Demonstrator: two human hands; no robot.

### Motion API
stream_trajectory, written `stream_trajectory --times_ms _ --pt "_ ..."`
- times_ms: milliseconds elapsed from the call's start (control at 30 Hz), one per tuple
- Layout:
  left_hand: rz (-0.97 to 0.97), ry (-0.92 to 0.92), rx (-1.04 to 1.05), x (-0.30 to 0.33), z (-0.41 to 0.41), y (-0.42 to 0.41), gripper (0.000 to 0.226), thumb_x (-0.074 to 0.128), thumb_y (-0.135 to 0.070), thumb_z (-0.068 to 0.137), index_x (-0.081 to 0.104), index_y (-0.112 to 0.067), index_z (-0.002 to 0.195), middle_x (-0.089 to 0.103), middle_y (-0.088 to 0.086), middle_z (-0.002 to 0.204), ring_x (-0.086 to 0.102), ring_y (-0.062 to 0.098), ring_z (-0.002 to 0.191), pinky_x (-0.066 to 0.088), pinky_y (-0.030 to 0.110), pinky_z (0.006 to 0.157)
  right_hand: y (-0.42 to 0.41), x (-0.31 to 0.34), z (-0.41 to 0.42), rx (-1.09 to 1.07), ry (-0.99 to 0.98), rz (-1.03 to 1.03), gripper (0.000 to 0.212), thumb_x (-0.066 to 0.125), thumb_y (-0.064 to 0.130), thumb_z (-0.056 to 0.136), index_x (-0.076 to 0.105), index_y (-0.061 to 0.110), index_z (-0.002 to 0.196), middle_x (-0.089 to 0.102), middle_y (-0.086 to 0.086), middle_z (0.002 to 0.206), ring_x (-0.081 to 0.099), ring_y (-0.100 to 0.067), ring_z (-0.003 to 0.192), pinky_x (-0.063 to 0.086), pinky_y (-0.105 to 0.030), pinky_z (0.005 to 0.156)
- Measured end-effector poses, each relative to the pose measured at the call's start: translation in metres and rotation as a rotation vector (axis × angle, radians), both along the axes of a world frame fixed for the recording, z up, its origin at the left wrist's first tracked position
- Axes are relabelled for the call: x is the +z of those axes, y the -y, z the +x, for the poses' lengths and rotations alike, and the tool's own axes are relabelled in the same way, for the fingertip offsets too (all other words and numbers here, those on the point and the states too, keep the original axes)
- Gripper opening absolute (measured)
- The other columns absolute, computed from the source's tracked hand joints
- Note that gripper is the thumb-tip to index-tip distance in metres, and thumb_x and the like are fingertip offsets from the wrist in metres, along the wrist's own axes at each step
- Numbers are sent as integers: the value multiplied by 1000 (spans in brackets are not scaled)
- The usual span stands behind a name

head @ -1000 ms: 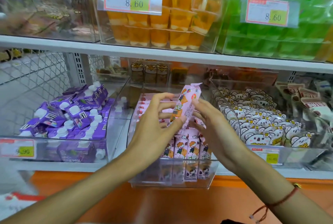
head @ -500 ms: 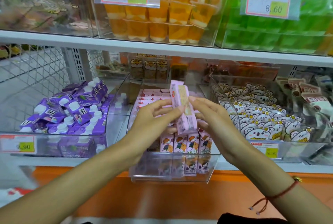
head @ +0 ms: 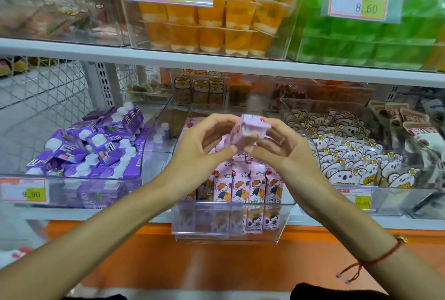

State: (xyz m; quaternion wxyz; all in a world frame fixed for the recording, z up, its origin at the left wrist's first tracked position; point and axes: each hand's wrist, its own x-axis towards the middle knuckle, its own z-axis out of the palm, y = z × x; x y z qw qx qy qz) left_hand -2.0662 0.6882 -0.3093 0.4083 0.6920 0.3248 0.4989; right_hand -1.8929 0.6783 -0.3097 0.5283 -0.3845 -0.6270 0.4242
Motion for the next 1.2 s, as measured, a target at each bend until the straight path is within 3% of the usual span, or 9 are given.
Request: stream_trajectory --times_ms 133,400,567,633,733,833,933,1067,1200 --pt "16 50 -43 -1 -1 -1 41 63 12 82 58 -18 110 66 -3 114 61 6 113 43 18 101 5 2 -2 -54 84 158 35 77 6 74 68 28 99 70 8 104 63 -9 104 47 -27 99" --pt "-237 210 -204 -6 1 -7 46 56 7 89 51 -14 130 68 0 120 62 15 115 49 25 98 6 4 -2 -120 158 226 42 74 37 69 67 38 111 68 9 103 62 -7 97 48 -26 95" --pt "-328 382 -160 -3 3 -5 42 64 -16 84 54 -13 125 71 3 115 67 15 108 55 23 85 4 -2 -2 -91 158 198 62 73 30 75 46 36 130 63 18 108 58 -2 107 46 -15 89" --pt "-350 445 -112 -1 4 -3 45 69 -23 78 55 -11 120 73 2 110 68 14 104 56 21 77 4 -2 -5 -105 138 211 53 73 21 79 48 31 125 63 16 108 60 -1 104 47 -12 85" --pt "-320 414 12 -1 3 -2 63 75 -28 70 51 -15 126 68 -2 118 65 12 111 56 24 82 4 0 -5 -137 86 226 29 70 17 83 59 23 110 68 9 104 65 -4 97 50 -16 80" --pt "-223 346 177 1 -2 -4 78 77 -36 64 41 -36 133 53 -16 132 59 11 118 49 33 97 1 -1 -1 -157 38 140 38 68 33 79 59 22 115 68 -2 110 66 -12 99 54 -25 86" --pt "-50 142 157 3 -3 -1 61 75 -32 73 48 -38 127 58 -20 126 57 5 118 48 27 97 -5 -2 3 -221 -77 9 49 67 39 77 53 20 120 70 -7 105 69 -16 88 55 -32 84" --pt "90 37 109 1 2 5 52 72 -2 81 55 -29 122 61 -11 120 58 0 108 50 11 81 -9 -1 8 -245 -237 -27 44 62 31 88 52 6 122 71 2 82 64 -9 71 52 -18 66" --pt "173 14 248 4 -3 1 40 71 -3 82 61 -30 109 66 -17 103 62 2 100 48 14 86 -8 1 9 -279 -117 9 54 61 45 80 50 12 122 72 4 88 67 -8 82 55 -23 75"
